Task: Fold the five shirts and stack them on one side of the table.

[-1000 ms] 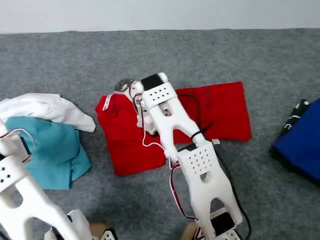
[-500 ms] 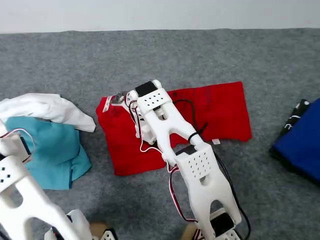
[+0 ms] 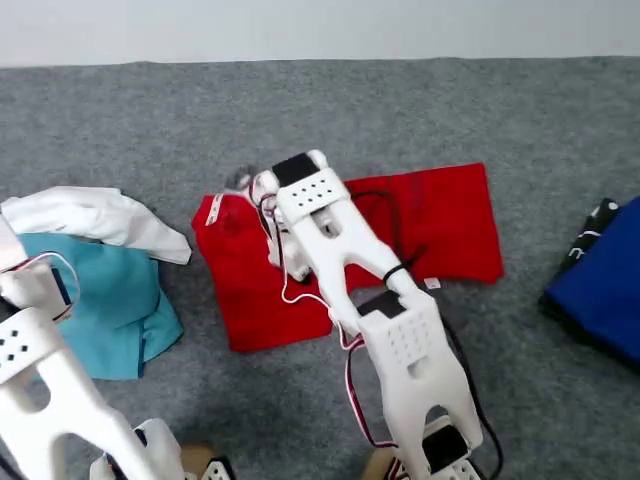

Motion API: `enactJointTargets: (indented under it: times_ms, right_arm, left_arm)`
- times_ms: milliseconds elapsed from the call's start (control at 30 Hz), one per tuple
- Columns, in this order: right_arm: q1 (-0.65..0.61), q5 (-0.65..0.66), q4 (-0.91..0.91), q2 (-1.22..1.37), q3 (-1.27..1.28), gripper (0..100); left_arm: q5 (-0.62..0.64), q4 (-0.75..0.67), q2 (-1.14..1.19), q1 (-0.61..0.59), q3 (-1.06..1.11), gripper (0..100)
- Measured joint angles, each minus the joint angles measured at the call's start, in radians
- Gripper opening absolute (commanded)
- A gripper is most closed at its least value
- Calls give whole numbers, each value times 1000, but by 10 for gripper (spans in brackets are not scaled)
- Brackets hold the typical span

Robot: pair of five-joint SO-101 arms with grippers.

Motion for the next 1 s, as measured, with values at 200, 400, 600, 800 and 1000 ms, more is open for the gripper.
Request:
enactJointTargets:
  times_ms: [200, 400, 600, 800, 1000]
  right_arm:
    - [0, -6, 0, -160, 0, 217]
    - [84, -6, 0, -249, 97, 201]
    - [233, -43, 0, -325, 210, 158]
    - [431, -74, -3, -338, 272, 156]
    - [605, -55, -133, -339, 463, 154]
  left_arm:
    - [0, 0, 0, 0, 0, 2]
    - [0, 0, 0, 0, 0, 2]
    - [0, 0, 0, 0, 0, 2]
    - [-6, 0, 0, 0, 0, 2]
    - [-25, 0, 0, 0, 0, 2]
